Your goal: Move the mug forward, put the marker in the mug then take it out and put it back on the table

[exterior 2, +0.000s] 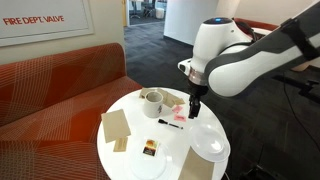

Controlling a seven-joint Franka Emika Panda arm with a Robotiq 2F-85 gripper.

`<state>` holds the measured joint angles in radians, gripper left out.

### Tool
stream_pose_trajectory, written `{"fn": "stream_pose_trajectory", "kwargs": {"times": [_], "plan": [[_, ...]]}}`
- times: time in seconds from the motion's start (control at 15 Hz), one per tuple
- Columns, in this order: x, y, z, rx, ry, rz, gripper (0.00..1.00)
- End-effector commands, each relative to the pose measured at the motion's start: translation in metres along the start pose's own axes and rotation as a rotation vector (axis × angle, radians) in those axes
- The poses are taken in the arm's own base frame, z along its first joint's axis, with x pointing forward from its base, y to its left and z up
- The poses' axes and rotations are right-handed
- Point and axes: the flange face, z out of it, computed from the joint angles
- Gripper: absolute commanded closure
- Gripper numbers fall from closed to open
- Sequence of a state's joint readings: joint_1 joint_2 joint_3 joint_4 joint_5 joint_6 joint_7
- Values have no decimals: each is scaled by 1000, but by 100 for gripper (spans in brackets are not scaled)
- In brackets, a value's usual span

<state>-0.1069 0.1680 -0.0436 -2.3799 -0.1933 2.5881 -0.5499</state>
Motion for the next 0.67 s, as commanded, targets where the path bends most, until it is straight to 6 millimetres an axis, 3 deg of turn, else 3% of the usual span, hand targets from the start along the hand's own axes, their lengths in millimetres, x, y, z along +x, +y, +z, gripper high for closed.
{"fn": "stream_pose_trajectory", "kwargs": {"times": [0.0,0.6], "plan": [[8,-4,19,-12,41,-1,0],[39,-18,71,-21,66,32,0]]}}
